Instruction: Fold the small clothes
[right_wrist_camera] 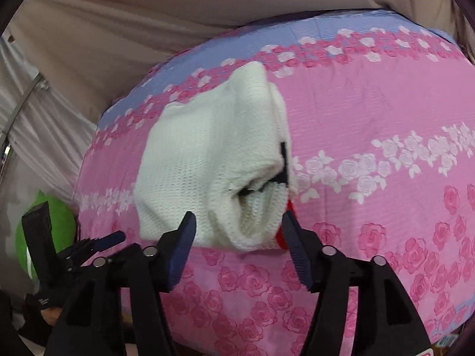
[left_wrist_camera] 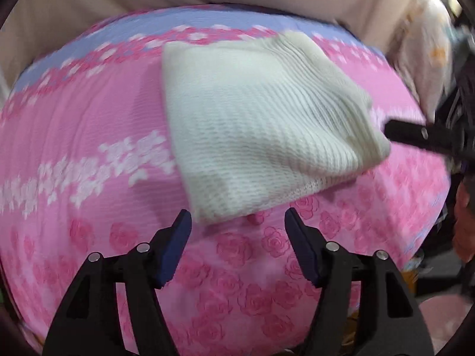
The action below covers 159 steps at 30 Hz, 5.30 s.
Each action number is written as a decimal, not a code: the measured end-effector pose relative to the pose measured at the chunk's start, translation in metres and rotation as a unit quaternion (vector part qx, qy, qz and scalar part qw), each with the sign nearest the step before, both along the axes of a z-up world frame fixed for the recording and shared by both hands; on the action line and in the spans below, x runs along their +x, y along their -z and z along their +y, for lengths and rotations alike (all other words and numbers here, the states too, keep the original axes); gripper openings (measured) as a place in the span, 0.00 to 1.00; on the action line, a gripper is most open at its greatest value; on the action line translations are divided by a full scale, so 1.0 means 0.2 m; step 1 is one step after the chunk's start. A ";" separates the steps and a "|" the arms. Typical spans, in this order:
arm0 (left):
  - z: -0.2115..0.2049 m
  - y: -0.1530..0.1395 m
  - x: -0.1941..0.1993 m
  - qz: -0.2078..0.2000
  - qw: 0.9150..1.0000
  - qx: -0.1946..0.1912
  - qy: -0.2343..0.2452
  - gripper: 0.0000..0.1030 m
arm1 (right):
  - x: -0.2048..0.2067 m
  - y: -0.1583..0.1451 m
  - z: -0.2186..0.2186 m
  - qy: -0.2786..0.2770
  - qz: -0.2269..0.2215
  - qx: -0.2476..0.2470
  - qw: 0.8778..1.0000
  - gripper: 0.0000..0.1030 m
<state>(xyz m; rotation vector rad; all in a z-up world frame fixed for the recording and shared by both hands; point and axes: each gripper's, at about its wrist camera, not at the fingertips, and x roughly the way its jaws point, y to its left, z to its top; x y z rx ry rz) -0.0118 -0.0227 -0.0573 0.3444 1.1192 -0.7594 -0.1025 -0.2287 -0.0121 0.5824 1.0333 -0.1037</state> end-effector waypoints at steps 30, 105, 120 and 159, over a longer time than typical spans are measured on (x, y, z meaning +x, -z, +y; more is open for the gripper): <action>-0.11 -0.21 0.00 -0.036 0.999 0.007 -0.005 0.22 | 0.10 -0.12 -0.06 -0.010 -0.033 -0.032 0.999 0.16; -0.11 -0.20 -0.22 -0.104 0.981 0.064 -0.148 0.75 | -0.17 0.01 0.33 0.062 0.079 -0.176 0.979 0.39; -0.13 -0.19 -0.24 -0.104 0.982 0.072 -0.139 0.75 | -0.16 0.02 0.34 0.057 0.082 -0.176 0.979 0.39; -0.15 -0.15 -0.23 -0.091 0.984 0.082 -0.129 0.75 | -0.14 0.03 0.36 0.054 0.084 -0.177 0.979 0.39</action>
